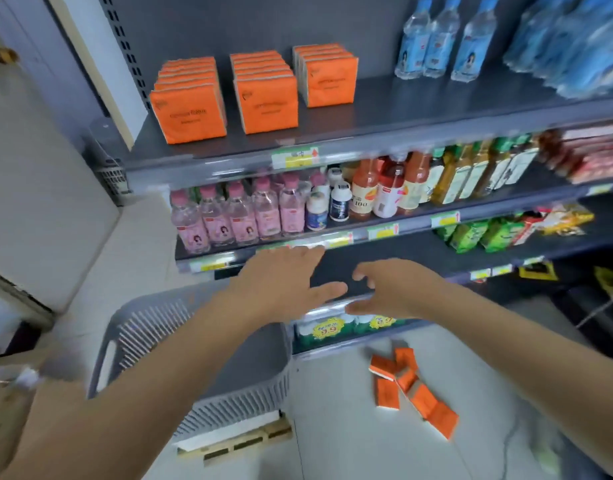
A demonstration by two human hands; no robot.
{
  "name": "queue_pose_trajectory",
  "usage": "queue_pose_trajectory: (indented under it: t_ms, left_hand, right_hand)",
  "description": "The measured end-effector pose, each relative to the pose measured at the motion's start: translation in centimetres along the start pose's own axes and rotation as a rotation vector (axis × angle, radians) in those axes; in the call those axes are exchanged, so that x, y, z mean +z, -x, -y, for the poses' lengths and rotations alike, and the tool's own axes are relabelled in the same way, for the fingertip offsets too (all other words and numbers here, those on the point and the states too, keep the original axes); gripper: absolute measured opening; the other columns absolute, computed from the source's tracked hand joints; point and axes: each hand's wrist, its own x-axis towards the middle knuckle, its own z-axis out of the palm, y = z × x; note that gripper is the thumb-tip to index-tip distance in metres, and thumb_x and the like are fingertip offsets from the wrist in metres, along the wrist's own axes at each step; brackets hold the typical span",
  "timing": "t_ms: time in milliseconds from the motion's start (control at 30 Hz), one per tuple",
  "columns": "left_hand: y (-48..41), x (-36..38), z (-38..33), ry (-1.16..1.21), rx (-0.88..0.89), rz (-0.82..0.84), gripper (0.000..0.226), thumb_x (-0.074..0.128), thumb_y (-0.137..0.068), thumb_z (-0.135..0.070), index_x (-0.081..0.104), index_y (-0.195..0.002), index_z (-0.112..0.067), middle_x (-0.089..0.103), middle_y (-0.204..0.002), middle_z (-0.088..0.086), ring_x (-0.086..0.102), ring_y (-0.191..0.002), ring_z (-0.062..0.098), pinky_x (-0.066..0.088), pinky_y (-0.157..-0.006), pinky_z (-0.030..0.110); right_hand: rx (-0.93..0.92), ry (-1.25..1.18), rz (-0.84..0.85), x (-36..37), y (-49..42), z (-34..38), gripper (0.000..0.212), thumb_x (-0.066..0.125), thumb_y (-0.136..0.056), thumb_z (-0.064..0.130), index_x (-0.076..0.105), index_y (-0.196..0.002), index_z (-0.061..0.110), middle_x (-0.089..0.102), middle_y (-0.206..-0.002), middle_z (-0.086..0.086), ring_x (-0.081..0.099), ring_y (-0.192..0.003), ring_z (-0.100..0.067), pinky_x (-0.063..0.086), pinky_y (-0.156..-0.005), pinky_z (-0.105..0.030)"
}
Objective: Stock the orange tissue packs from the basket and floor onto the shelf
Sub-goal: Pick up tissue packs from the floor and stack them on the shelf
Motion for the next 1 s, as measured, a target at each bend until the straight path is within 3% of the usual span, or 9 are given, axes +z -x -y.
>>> queue_pose_trajectory:
  t_ms: [100,200,333,467,600,733,800,900,1000]
  left_hand:
    - [-1.8,3.4,-4.8,-0.006,0.08,0.114,0.077,0.028,-0.088,-0.073,0.03,-0.148,-0.025,0.047,-0.144,0.001,0.046,-0.129,0.025,0.039,-0.099,0.038]
    - [-4.7,7.3,-9.6,-0.012,0.145,0.204,0.07,0.03,-0.086,-0.075,0.047,-0.128,-0.023,0.058,-0.13,0.002,0.054,-0.119,0.027,0.04,-0.089,0.037]
    - [-9.1,10.4,-14.2,0.002,0.203,0.319,0.05,0.036,-0.087,-0.069,0.05,-0.098,-0.022,0.064,-0.116,0.002,0.059,-0.108,0.026,0.037,-0.077,0.033]
    - [-15.0,13.1,-17.0,0.052,0.243,0.403,0.06,0.04,-0.087,-0.067,0.054,-0.123,-0.02,0.06,-0.126,0.004,0.055,-0.117,0.027,0.038,-0.087,0.034]
    - [-21.5,18.8,-19.5,0.058,0.263,0.424,0.058,0.042,-0.087,-0.064,0.053,-0.121,-0.017,0.06,-0.123,0.004,0.055,-0.115,0.026,0.04,-0.088,0.035]
    - [-27.7,29.8,-21.8,-0.005,0.28,0.488,0.05,0.048,-0.086,-0.056,0.057,-0.115,-0.015,0.061,-0.121,0.006,0.056,-0.113,0.026,0.041,-0.087,0.032]
    - [-31.2,36.9,-22.9,-0.003,0.293,0.498,0.047,0.051,-0.085,-0.051,0.061,-0.11,-0.013,0.064,-0.118,0.01,0.059,-0.108,0.027,0.044,-0.085,0.03]
    - [-36.3,48.0,-24.3,-0.011,0.333,0.464,0.048,0.054,-0.084,-0.047,0.06,-0.12,-0.016,0.062,-0.123,0.011,0.059,-0.112,0.027,0.048,-0.087,0.03]
    - [-41.3,59.1,-25.7,-0.055,0.397,0.375,0.049,0.058,-0.082,-0.045,0.058,-0.119,-0.012,0.062,-0.122,0.013,0.059,-0.112,0.03,0.05,-0.09,0.034]
  right_hand:
    - [0.123,0.019,0.117,2.4,3.5,-4.7,0.036,0.06,-0.082,0.056,0.061,-0.102,0.026,0.064,-0.1,0.005,0.059,-0.103,-0.024,0.045,-0.075,-0.028]
    - [0.27,-0.035,0.144,5.0,6.5,-9.5,0.049,0.059,-0.083,0.054,0.063,-0.115,0.018,0.067,-0.114,-0.002,0.061,-0.108,-0.024,0.05,-0.09,-0.033]
    - [0.489,-0.163,0.213,8.3,8.5,-15.0,0.064,0.059,-0.078,0.064,0.056,-0.125,0.021,0.058,-0.129,0.0,0.054,-0.119,-0.022,0.045,-0.096,-0.032]
    - [0.655,-0.328,0.224,10.6,7.9,-20.2,0.063,0.059,-0.08,0.062,0.056,-0.126,0.02,0.053,-0.135,-0.001,0.049,-0.123,-0.022,0.042,-0.098,-0.032]
    - [0.774,-0.469,0.21,15.6,5.7,-25.2,0.058,0.06,-0.083,0.056,0.06,-0.122,0.014,0.056,-0.13,-0.003,0.052,-0.119,-0.023,0.044,-0.096,-0.031]
    - [0.837,-0.536,0.273,25.2,2.1,-30.8,0.054,0.063,-0.085,0.048,0.062,-0.12,0.006,0.06,-0.126,-0.008,0.058,-0.109,-0.022,0.047,-0.071,-0.025]
    - [0.875,-0.558,0.262,31.4,-0.2,-33.9,0.053,0.064,-0.085,0.045,0.062,-0.119,0.005,0.059,-0.125,-0.009,0.057,-0.108,-0.022,0.05,-0.074,-0.028]
    - [0.944,-0.618,0.247,42.2,-3.7,-38.3,0.05,0.065,-0.085,0.042,0.062,-0.118,0.004,0.06,-0.123,-0.01,0.054,-0.101,-0.021,0.052,-0.085,-0.034]
    - [1.03,-0.753,0.202,53.7,-7.6,-42.6,0.047,0.065,-0.083,0.043,0.056,-0.112,0.007,0.056,-0.111,-0.008,0.051,-0.095,-0.022,0.053,-0.079,-0.039]
